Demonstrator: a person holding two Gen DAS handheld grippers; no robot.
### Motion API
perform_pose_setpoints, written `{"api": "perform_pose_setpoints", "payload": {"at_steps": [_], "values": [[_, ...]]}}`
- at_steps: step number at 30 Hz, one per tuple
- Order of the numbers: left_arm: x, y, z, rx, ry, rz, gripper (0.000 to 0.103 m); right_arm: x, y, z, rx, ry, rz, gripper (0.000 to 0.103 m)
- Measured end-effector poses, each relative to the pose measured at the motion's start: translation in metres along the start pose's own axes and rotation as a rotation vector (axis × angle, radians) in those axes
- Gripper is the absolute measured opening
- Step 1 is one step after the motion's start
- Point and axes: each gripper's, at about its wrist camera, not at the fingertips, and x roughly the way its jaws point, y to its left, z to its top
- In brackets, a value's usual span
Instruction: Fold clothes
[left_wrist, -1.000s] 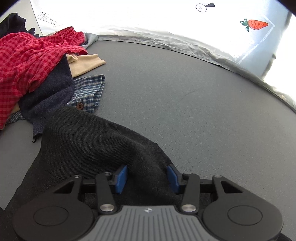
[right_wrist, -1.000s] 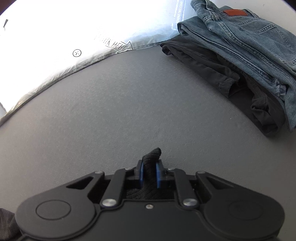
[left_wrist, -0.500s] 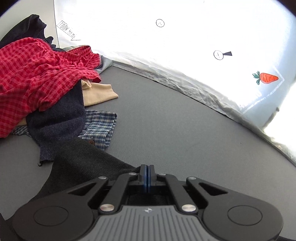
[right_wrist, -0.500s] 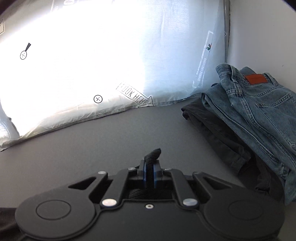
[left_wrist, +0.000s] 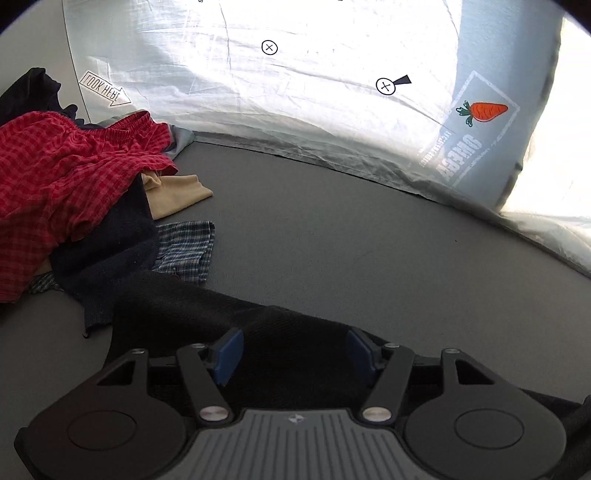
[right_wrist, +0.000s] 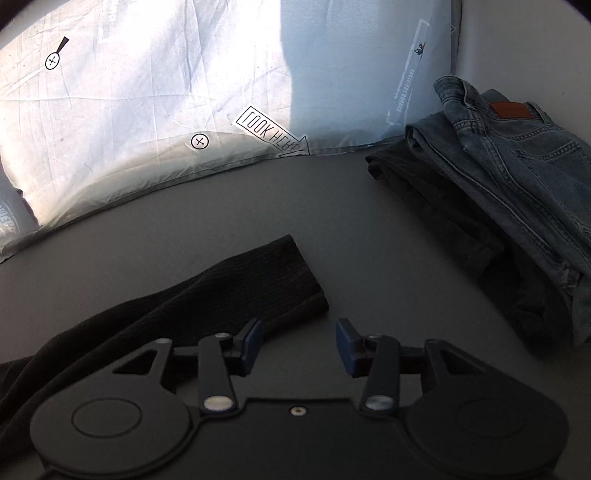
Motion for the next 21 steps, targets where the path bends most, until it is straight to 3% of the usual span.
{"api": "perform_pose_setpoints", "payload": {"at_steps": [3, 10, 21], "values": [[-0.021, 0.012, -0.04, 0.022, 0.052, -0.012, 0.074, -0.022, -0.015, -0.039, 0.041, 0.059, 0.0, 0.045], [-0.064, 0.05, -0.112, -0.005, 0.139, -0.001, 0.078, -0.065, -0.024, -0.105, 0.095, 0.132, 0.061, 0.048], [-0.099, 0.076, -0.153, -0.021, 0.158, -0.05, 0.086, -0.079, -0.025, -0.139, 0.237, 0.185, 0.183, 0.051]]}}
